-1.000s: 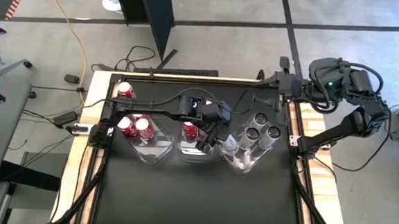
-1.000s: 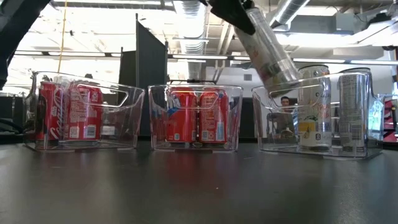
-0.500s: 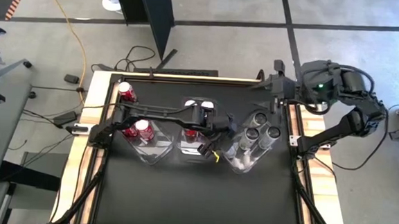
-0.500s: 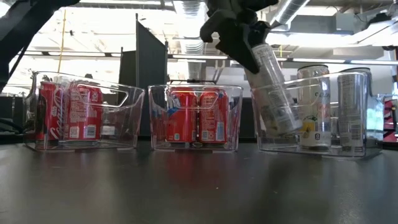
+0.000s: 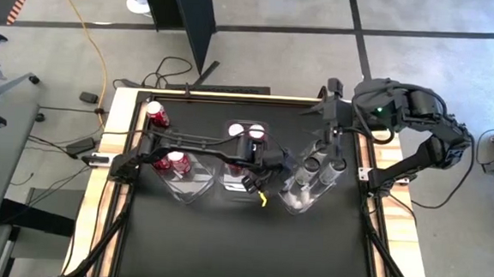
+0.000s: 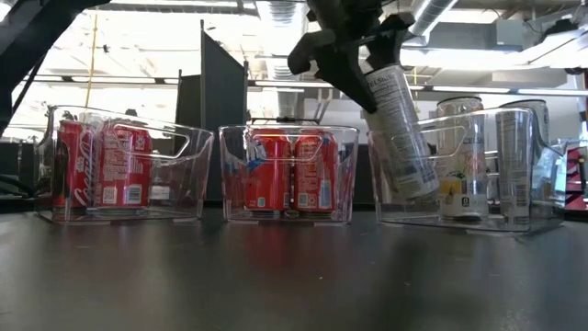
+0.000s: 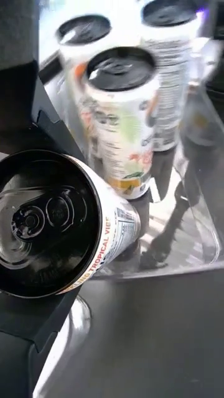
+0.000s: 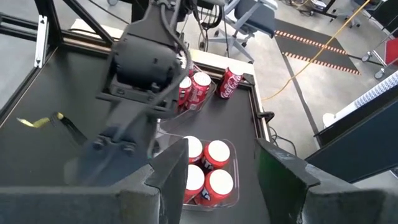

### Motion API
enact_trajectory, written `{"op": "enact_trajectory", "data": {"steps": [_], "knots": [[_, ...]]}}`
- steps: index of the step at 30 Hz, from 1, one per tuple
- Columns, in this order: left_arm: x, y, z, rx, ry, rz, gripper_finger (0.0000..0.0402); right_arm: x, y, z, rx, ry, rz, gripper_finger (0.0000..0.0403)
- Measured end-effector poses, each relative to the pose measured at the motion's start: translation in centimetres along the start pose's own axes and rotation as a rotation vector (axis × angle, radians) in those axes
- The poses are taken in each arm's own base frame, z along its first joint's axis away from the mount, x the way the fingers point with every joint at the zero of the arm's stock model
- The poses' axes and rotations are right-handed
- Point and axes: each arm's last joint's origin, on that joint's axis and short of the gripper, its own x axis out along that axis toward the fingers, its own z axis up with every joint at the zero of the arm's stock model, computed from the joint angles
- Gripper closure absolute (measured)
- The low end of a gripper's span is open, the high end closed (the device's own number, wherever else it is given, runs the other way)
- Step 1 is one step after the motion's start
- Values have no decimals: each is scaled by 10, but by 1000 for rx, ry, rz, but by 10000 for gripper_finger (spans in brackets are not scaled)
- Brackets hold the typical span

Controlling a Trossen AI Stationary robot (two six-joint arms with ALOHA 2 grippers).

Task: Sort soda cans
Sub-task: Put the white soda can into the right transparent bin

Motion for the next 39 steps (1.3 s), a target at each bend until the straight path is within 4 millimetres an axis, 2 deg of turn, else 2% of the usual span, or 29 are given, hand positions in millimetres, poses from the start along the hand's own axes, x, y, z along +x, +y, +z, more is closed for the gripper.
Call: {"op": "enact_trajectory", "data": {"steps": [4,14,19,24,29,39], "knots": [[-1,-4,8,144,2,10,141,0,0,0,0,0,0,204],[-1,-4,10,287,-13,11,141,0,0,0,8,0,0,204],[2,-3,6,289,-50,1,141,0,0,0,9,0,0,204],[23,-5,-1,279,-21,-31,141,0,0,0,12,1,1,204],[30,-5,-2,288,-4,-33,141,-1,5,-2,18,22,23,204],[30,-4,-2,284,-3,-26,141,-3,15,-1,-11,36,24,204]]}}
